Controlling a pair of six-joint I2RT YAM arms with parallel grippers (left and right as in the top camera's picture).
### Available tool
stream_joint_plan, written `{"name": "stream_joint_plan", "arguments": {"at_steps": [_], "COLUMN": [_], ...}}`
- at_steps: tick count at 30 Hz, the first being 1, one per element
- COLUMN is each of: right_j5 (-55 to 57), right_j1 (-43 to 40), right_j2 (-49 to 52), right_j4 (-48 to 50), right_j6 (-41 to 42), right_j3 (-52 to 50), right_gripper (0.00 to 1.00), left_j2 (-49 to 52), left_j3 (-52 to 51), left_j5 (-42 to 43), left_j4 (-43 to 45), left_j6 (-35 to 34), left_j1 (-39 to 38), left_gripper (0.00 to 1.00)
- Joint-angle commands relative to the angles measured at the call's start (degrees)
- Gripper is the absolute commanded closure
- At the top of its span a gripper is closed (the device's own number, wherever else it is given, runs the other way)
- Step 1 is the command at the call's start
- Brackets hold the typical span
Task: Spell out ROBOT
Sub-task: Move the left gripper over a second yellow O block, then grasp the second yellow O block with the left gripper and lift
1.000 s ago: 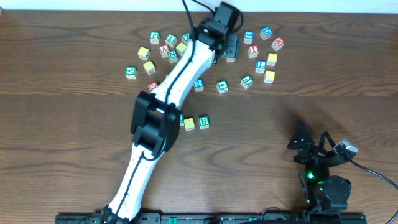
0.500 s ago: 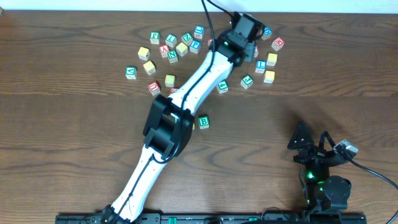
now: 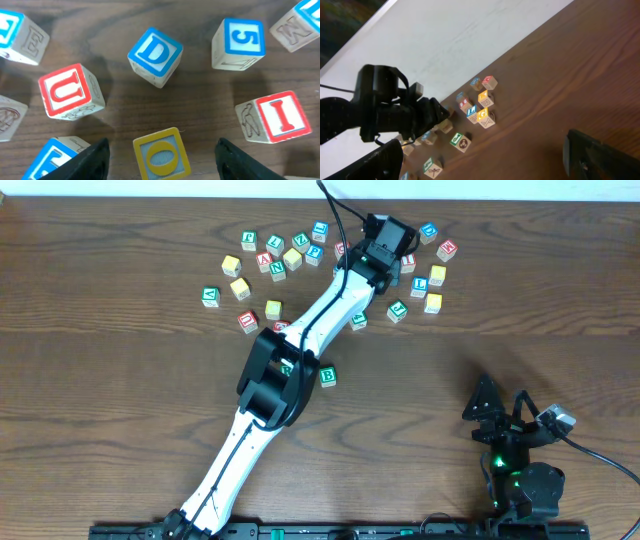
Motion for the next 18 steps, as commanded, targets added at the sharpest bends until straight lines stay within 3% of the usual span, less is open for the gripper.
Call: {"name": "stream_joint_plan", "arguments": {"at_steps": [1,13,18], "right_j5": [0.28,0.28,0.28], "right_j1": [-0.09,-0.09,-0.09], "right_j2": [-0.31,-0.31,-0.31], "right_j4": [-0.15,-0.15,-0.17], "right_j6": [0.2,0.2,0.2], "right_j3": [-0.09,-0.09,-0.09], "right_gripper": [0.01,0.01,0.01], "left_j2": [1.9,1.88,1.88], "left_j3": [1.68,1.7,1.68], "left_j5": [-0.96,-0.96,-0.96], "left_j4": [0.09,1.55,1.16], "left_j6": [-0.92,-0.85,-0.85], "left_j1": [0.24,0.22,0.22], "left_gripper": [0.39,0.64,0.64]}}
